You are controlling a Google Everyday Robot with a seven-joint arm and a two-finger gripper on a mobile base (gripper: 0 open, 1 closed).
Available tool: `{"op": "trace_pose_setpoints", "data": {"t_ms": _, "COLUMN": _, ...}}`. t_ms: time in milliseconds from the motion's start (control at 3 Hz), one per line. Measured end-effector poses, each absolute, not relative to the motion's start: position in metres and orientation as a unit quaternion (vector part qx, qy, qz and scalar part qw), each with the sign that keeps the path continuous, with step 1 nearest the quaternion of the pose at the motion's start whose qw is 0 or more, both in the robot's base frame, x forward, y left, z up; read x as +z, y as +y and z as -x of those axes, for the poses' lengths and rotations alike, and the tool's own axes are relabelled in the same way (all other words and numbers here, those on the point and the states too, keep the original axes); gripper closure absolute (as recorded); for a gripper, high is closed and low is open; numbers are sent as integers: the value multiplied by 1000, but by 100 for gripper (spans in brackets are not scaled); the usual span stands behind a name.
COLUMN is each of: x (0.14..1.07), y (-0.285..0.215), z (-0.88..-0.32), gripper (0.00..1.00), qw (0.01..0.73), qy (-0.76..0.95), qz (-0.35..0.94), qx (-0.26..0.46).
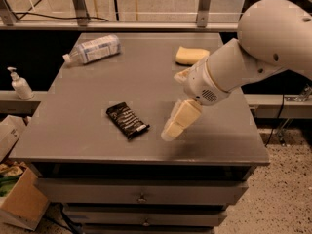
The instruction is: Move rxbar chocolate near blue plastic bottle
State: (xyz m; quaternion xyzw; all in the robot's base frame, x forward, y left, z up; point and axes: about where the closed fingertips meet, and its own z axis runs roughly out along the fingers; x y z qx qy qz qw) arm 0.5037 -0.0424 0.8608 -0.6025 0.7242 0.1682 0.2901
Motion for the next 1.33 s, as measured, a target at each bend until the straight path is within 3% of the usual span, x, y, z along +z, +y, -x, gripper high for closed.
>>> {"op": "trace_pose_setpoints", "data": {"t_ms": 333, "x": 845, "y": 26, "z": -511, "gripper": 0, "qw": 323, "qy": 706, "qz": 599, "qx": 196}}
{"op": "trace_pose_setpoints", "data": {"t_ms": 1333, "x": 836, "y": 34, "z": -524, "gripper": 0, "qw": 332, "qy": 705, "qz": 600, "qx": 182}}
